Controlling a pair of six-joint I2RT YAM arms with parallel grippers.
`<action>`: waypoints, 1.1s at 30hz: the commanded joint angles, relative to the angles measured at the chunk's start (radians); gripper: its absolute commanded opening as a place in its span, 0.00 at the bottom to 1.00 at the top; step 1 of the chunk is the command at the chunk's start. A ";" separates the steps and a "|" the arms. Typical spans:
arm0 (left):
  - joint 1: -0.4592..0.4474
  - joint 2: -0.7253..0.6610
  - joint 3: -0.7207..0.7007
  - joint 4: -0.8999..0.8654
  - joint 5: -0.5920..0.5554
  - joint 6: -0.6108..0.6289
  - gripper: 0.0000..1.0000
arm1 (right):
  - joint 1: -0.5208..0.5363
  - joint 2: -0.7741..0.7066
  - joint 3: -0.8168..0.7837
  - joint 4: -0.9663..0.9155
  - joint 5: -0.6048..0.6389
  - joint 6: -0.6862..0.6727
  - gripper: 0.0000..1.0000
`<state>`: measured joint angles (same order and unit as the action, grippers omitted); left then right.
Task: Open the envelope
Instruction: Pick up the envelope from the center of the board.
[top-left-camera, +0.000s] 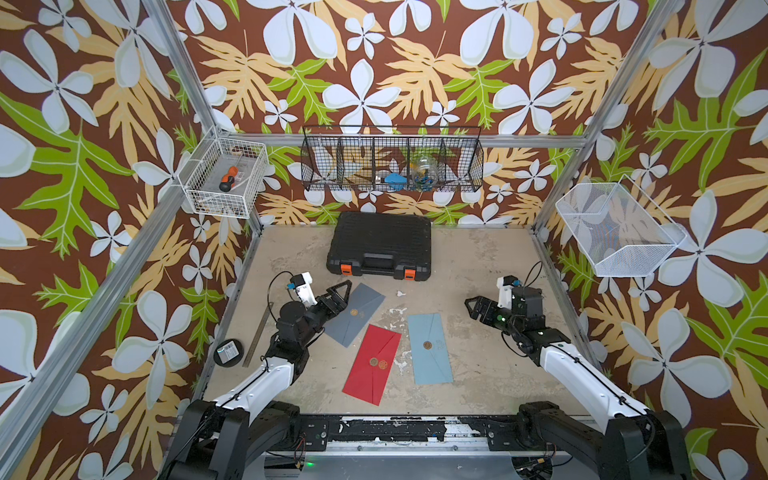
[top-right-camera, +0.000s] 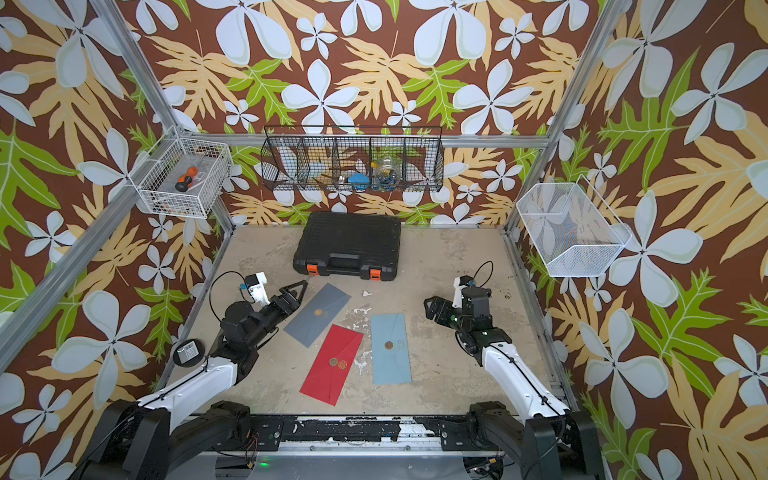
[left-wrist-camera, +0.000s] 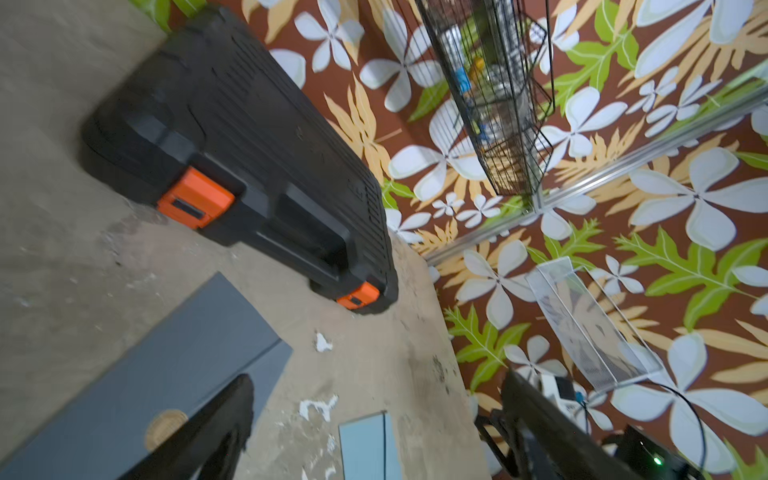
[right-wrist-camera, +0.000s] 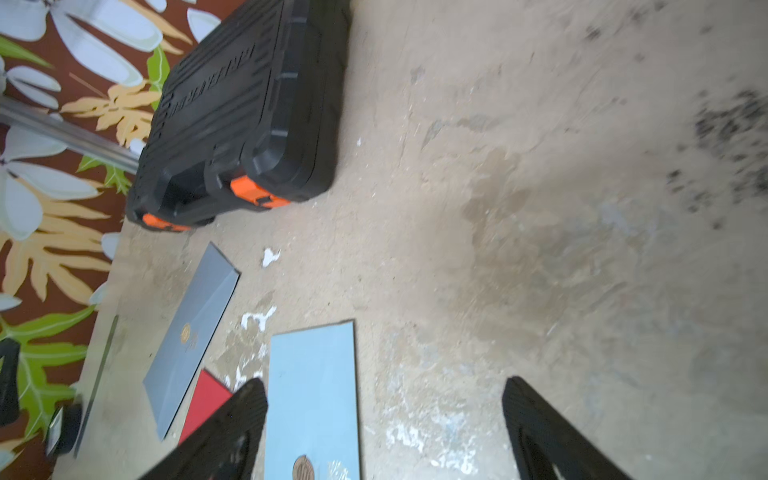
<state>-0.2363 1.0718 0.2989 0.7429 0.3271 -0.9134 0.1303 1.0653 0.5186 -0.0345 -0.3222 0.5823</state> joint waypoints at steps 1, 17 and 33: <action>-0.070 -0.038 -0.008 -0.077 0.066 0.011 0.95 | 0.023 -0.012 -0.017 0.005 -0.069 0.021 0.92; -0.300 -0.006 0.073 -0.298 0.092 0.089 0.96 | 0.059 0.114 -0.065 0.022 -0.209 0.038 0.82; -0.454 0.247 0.170 -0.291 0.066 0.110 0.87 | 0.063 0.076 -0.108 0.007 -0.257 -0.002 0.76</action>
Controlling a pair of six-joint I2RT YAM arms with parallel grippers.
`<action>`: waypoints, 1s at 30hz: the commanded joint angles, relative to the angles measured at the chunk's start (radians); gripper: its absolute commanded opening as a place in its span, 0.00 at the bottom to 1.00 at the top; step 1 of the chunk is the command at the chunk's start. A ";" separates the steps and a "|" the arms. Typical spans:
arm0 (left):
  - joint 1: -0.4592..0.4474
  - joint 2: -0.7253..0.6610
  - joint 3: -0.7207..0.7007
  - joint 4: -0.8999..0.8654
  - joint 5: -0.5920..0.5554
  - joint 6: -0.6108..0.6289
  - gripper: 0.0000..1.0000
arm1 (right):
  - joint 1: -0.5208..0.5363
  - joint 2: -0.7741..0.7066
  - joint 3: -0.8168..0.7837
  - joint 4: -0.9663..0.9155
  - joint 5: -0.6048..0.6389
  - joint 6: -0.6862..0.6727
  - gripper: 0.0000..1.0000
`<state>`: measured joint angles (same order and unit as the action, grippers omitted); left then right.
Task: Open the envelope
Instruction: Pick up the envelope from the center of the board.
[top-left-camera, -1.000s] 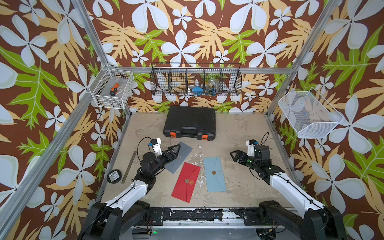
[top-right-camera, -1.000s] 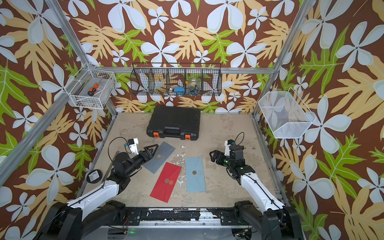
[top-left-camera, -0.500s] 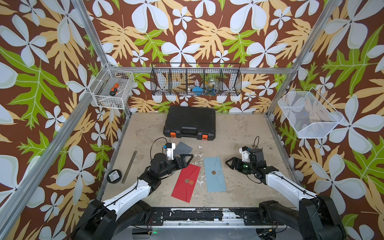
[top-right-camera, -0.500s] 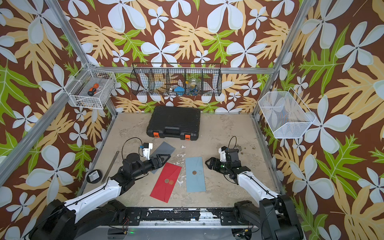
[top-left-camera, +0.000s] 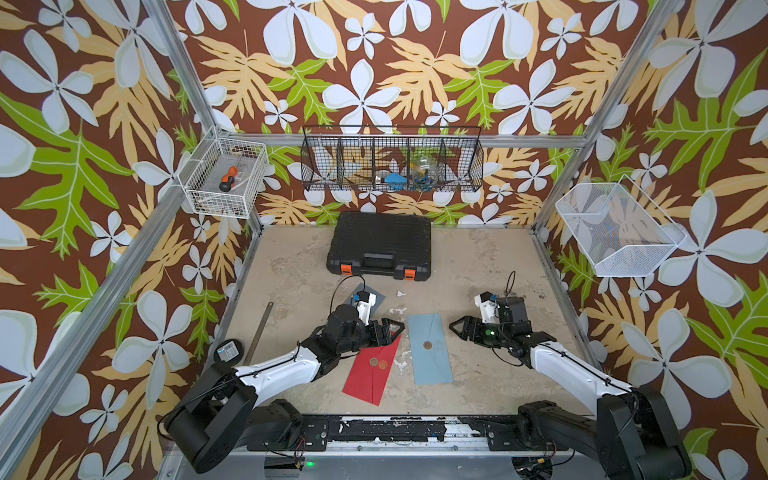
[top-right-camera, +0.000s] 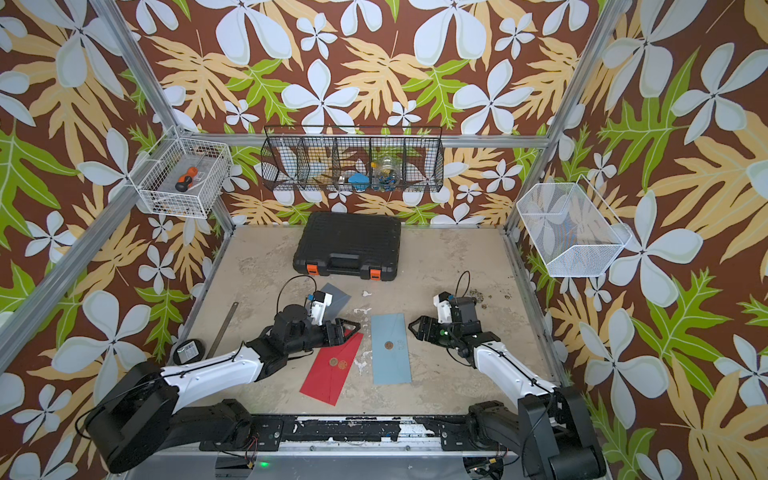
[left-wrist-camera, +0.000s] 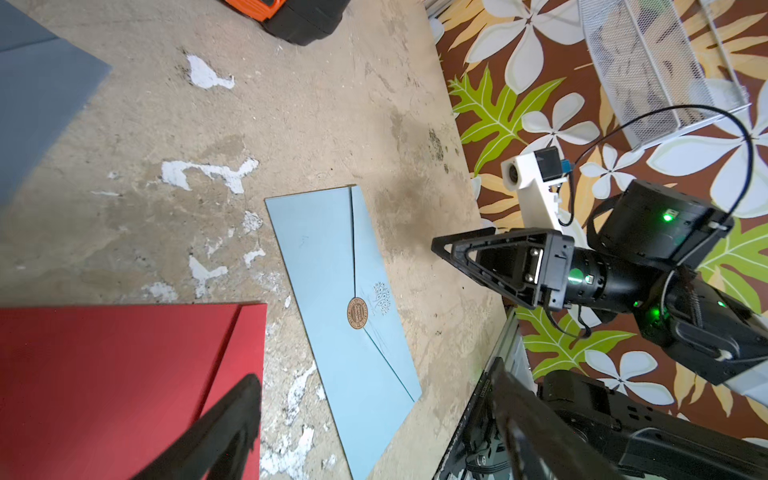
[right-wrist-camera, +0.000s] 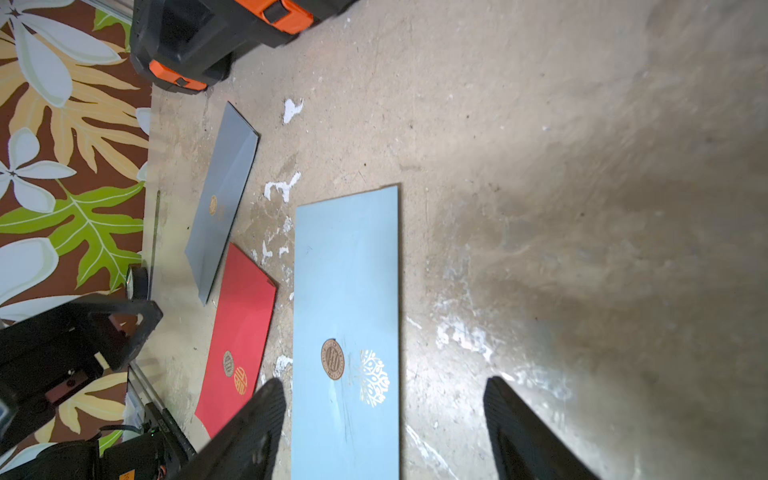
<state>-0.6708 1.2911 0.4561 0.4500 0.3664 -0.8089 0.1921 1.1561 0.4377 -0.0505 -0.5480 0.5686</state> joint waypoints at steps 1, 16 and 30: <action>-0.034 0.037 0.013 0.008 0.026 -0.006 0.87 | 0.001 -0.023 -0.039 0.035 -0.033 0.018 0.76; -0.095 0.157 0.058 0.024 0.058 -0.010 0.84 | 0.001 0.016 -0.038 0.071 -0.056 0.033 0.73; -0.108 0.223 0.052 0.053 0.055 -0.083 0.82 | 0.003 0.087 -0.084 0.178 -0.134 0.079 0.70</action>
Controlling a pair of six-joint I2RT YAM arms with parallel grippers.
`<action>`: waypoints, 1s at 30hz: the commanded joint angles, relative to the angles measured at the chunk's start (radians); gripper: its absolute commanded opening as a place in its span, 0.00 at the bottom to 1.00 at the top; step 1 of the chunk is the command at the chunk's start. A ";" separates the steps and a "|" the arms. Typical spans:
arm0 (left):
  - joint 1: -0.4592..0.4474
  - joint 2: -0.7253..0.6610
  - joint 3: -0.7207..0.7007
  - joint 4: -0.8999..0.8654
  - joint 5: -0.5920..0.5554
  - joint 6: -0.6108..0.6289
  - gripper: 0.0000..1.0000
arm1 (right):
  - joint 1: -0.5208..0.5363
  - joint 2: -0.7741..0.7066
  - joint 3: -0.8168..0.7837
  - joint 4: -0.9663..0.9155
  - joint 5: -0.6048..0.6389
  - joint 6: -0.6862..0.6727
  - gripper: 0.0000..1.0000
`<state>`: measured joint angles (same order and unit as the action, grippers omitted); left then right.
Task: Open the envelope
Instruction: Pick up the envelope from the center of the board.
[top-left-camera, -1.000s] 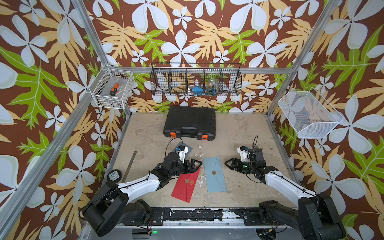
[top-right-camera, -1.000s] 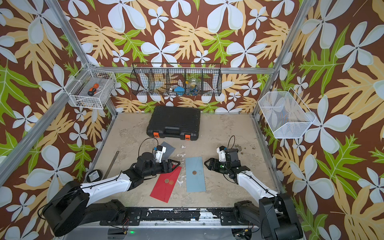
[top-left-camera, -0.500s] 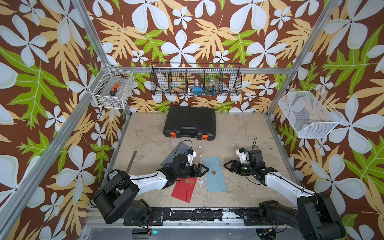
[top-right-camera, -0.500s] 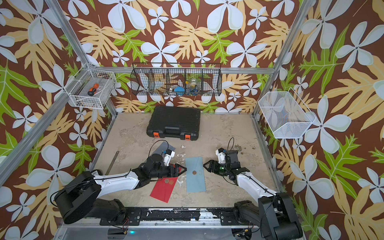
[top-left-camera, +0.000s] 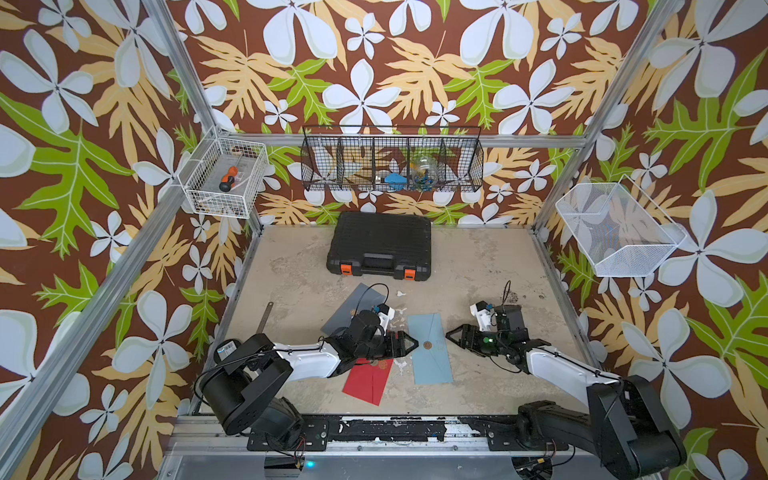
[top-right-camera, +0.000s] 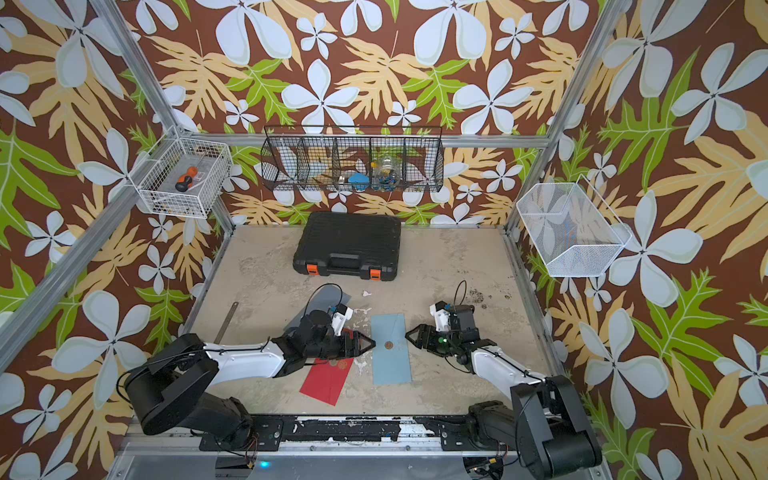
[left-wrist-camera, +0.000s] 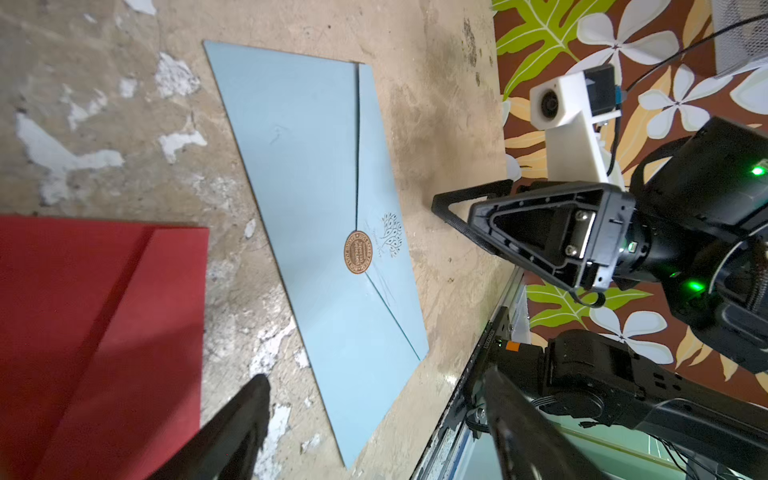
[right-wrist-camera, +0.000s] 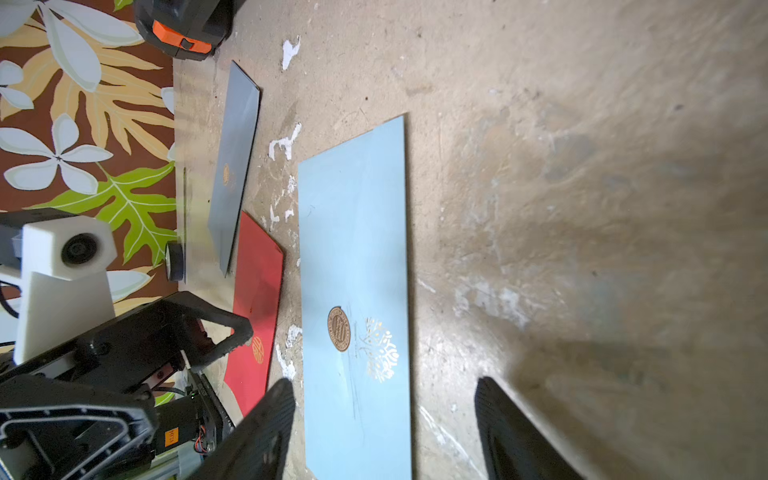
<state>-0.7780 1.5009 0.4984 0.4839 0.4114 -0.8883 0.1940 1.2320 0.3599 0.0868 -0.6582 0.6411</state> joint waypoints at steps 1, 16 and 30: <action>-0.001 0.022 0.019 0.016 0.015 0.001 0.82 | 0.000 0.015 -0.006 0.046 -0.030 0.003 0.70; -0.007 0.134 0.084 0.038 0.059 0.005 0.82 | 0.001 0.143 0.038 0.090 -0.035 -0.001 0.73; -0.012 0.183 0.075 0.061 0.074 -0.014 0.81 | 0.001 0.155 0.035 0.103 -0.026 -0.004 0.73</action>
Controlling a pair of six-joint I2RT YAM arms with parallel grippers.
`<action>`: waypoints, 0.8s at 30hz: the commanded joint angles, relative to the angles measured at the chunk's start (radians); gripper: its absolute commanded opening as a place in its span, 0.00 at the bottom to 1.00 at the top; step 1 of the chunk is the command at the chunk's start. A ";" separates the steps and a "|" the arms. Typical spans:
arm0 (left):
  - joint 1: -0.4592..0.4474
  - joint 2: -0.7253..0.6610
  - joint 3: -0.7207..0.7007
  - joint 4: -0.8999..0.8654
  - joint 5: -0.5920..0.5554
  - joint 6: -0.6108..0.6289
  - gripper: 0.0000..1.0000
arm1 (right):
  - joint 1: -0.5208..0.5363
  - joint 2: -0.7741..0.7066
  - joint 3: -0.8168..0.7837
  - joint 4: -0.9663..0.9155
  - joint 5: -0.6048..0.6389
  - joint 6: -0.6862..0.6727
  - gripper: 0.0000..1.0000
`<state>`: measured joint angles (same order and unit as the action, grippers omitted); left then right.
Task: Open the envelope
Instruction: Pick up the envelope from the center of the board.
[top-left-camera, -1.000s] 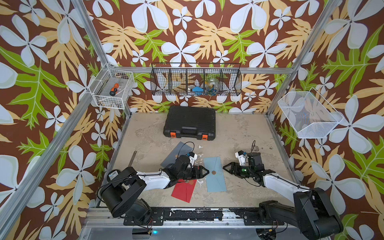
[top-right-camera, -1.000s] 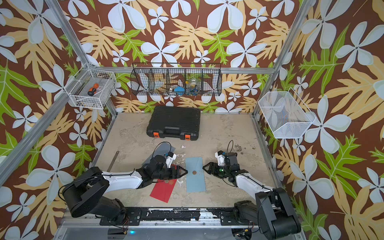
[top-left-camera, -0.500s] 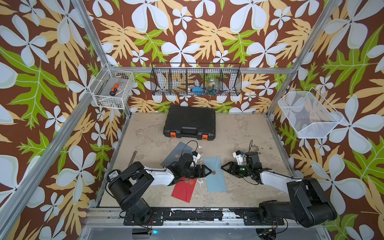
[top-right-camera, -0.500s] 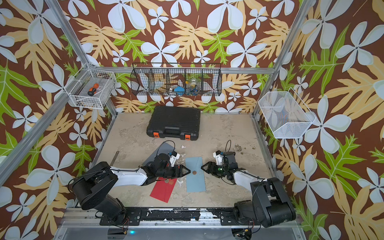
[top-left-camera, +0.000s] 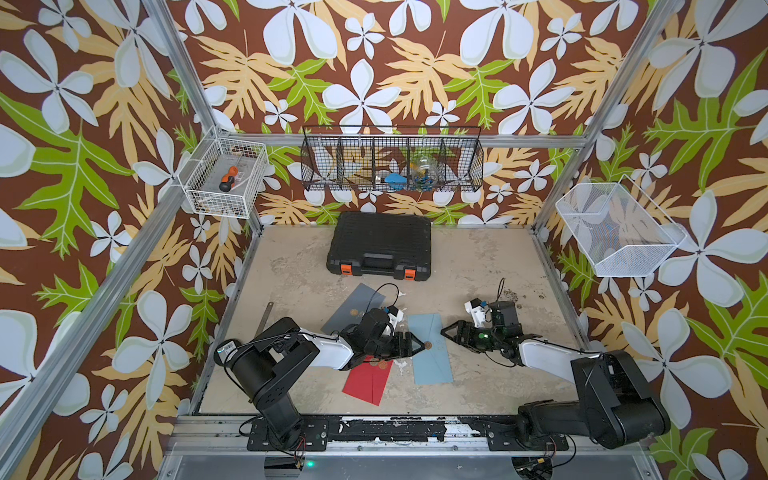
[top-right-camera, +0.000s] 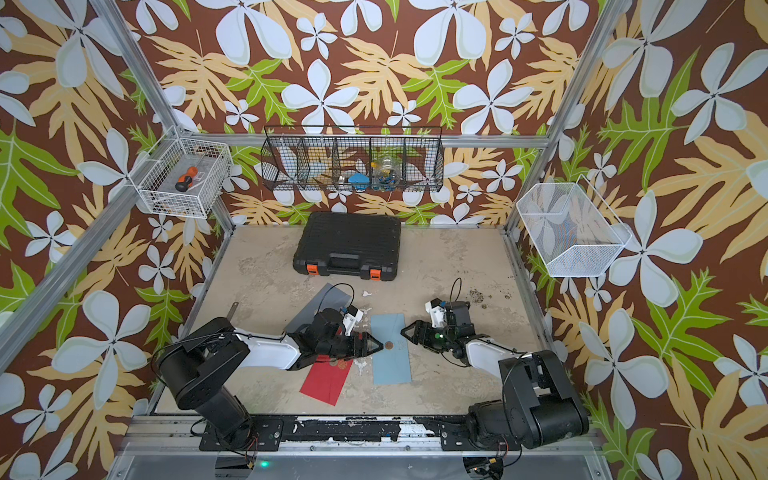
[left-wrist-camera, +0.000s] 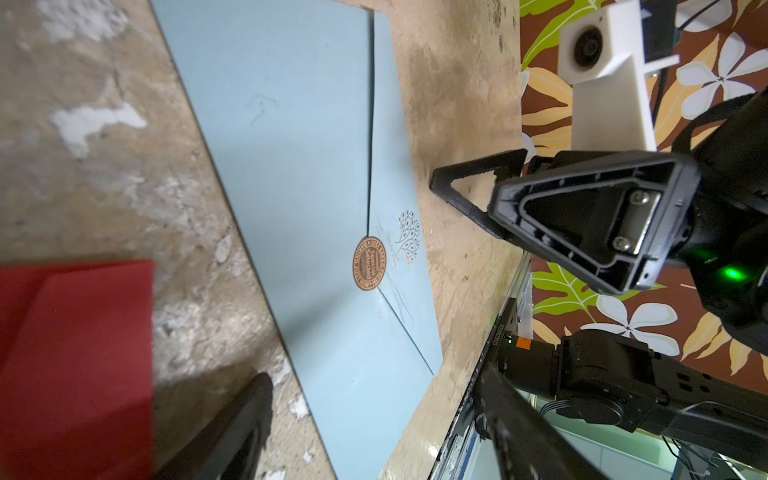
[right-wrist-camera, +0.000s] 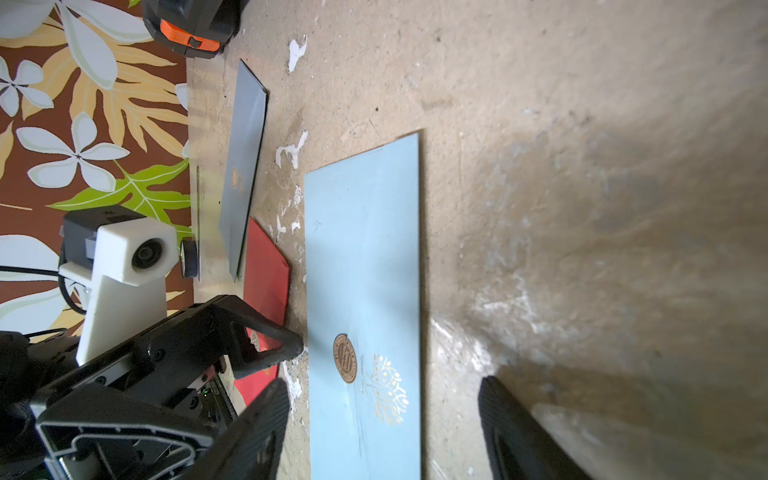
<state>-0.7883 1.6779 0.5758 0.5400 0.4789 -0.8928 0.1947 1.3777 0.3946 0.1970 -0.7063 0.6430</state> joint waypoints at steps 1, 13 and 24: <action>-0.002 0.009 -0.002 0.006 0.007 -0.011 0.81 | 0.000 0.018 0.000 0.000 0.018 -0.004 0.73; -0.001 0.034 -0.014 0.065 0.004 -0.054 0.81 | -0.001 0.060 -0.003 0.036 -0.011 0.002 0.70; -0.001 0.058 -0.029 0.128 0.009 -0.104 0.80 | 0.000 0.089 -0.019 0.110 -0.071 0.034 0.69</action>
<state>-0.7883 1.7329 0.5476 0.7010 0.4919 -0.9894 0.1944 1.4517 0.3809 0.3241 -0.7696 0.6544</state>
